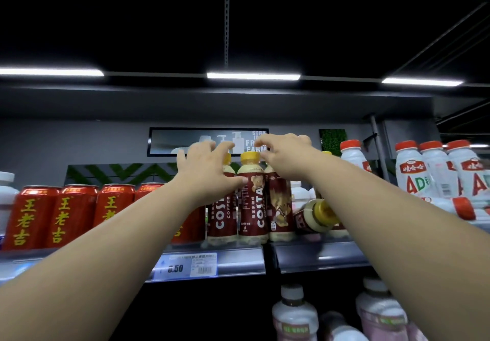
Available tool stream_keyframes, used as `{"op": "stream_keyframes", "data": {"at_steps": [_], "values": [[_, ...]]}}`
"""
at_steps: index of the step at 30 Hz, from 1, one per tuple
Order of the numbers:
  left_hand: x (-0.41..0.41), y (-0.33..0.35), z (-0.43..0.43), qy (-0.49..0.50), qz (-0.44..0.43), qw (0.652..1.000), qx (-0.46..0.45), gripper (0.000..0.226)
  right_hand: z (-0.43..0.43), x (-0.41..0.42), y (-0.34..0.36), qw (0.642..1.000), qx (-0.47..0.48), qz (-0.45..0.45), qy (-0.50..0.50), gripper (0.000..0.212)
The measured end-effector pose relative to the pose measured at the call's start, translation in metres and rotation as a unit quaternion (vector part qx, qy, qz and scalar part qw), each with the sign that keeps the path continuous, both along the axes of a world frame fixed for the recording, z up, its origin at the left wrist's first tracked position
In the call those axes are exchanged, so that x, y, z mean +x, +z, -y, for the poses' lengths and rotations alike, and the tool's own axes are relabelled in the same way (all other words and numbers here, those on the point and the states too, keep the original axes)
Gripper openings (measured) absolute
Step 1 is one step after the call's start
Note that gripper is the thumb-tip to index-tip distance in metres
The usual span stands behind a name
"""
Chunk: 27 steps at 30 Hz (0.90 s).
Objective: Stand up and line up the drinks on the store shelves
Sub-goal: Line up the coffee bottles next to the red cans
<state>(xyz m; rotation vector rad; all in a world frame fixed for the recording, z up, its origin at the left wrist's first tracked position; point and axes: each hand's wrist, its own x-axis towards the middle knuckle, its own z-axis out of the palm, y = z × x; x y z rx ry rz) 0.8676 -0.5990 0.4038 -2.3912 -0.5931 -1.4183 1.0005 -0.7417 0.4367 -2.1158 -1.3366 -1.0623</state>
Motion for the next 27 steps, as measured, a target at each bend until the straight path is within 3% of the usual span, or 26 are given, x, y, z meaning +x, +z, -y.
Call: {"op": "stream_keyframes", "data": {"at_steps": [5,12,16,19,21,25,27], "values": [[0.009,-0.003,0.018,-0.002,-0.025,0.996,0.082,0.080,0.015,0.015,-0.006,0.996,-0.030,-0.068,0.049,0.047],[0.022,-0.013,0.029,0.035,-0.053,0.993,0.097,0.077,0.014,0.025,-0.016,0.962,-0.015,-0.218,0.165,0.057],[0.025,-0.018,0.029,0.051,-0.069,0.993,0.085,0.078,0.017,0.029,-0.015,0.966,-0.018,-0.199,0.161,0.060],[0.025,-0.020,0.031,0.054,-0.068,0.993,0.078,0.075,0.018,0.034,-0.016,0.945,-0.007,-0.254,0.208,0.053],[0.024,-0.020,0.032,0.053,-0.067,0.994,0.073,0.073,0.018,0.036,-0.018,0.926,-0.006,-0.293,0.238,0.058],[0.024,-0.022,0.034,0.046,-0.064,0.995,0.068,0.064,0.019,0.039,-0.020,0.944,-0.008,-0.249,0.217,0.067],[0.024,-0.022,0.035,0.041,-0.062,0.995,0.065,0.060,0.020,0.042,-0.021,0.931,-0.010,-0.280,0.233,0.071]]}}
